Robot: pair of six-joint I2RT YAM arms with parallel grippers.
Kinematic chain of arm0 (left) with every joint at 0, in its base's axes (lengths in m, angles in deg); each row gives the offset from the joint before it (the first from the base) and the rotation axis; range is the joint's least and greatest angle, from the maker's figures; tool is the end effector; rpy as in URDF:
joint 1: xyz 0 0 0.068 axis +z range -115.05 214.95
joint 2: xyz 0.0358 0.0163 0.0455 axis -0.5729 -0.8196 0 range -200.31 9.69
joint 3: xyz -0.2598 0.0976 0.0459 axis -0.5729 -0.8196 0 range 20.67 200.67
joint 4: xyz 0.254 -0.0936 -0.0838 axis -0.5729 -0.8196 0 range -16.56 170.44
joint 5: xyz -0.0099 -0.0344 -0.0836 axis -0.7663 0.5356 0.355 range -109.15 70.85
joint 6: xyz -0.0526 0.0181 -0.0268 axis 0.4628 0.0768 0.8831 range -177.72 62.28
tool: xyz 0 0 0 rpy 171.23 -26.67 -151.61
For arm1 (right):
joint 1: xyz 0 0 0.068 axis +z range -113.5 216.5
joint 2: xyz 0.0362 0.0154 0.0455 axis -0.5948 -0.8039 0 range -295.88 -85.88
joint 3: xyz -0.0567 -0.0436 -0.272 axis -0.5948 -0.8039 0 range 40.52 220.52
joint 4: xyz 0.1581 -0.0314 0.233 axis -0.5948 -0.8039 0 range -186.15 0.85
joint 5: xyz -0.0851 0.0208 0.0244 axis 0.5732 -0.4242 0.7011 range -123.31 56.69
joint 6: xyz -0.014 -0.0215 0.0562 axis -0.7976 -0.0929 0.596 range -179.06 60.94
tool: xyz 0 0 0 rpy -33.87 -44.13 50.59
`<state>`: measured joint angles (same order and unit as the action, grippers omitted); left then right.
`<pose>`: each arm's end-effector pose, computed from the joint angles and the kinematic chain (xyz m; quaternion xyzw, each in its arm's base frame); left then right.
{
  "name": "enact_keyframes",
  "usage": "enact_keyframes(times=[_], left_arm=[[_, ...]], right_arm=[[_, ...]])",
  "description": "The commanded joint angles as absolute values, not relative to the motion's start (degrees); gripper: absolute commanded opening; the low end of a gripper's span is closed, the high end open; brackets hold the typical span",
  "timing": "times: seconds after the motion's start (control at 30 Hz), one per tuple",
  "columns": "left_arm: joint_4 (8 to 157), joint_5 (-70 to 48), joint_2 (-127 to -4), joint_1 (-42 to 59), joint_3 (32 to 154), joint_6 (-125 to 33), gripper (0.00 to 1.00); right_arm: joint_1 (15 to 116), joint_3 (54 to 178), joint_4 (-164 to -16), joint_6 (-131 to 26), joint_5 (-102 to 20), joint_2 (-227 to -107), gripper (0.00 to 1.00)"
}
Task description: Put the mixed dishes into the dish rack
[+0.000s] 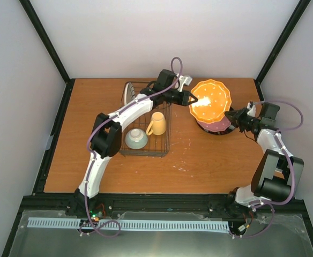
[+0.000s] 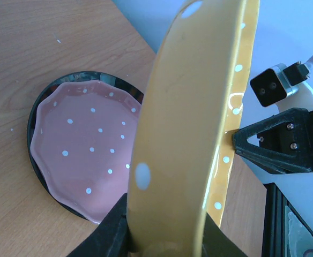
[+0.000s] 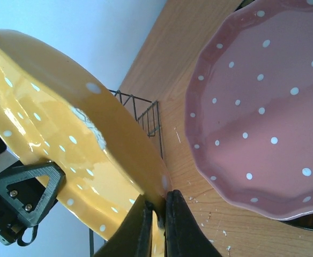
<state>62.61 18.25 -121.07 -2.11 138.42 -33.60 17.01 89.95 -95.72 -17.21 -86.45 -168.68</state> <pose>0.4364 -0.3652 0.2613 0.2502 0.8006 -0.4780 0.2607 0.3151 -0.0719 0.2212 0.2505 0.7936 0.4710 0.2926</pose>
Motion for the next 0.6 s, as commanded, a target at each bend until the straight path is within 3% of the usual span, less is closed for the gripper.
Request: enact_keyframes(times=[0.0,0.1,0.13,0.37,0.57], left_arm=[[60.3,16.8,-117.0,-3.8,140.2,-37.5,0.01],[54.8,9.6,-113.0,-3.8,140.4,-39.4,0.01],[53.0,6.0,-111.1,-3.8,140.6,-39.9,0.01],[35.0,-22.4,-101.7,-3.3,147.3,-41.3,0.01],[23.8,-39.9,-99.3,-3.1,152.6,-41.0,0.01]], right_arm=[[17.8,92.5,-92.4,-16.1,-93.3,-166.4,0.09],[17.8,93.6,-96.1,-19.0,-91.0,-166.3,0.37],[17.8,94.0,-97.5,-20.3,-89.8,-166.0,0.42],[17.8,94.9,-106.6,-27.0,-74.6,-162.2,0.47],[17.9,93.3,-107.7,-28.6,-70.8,-160.4,0.47]])
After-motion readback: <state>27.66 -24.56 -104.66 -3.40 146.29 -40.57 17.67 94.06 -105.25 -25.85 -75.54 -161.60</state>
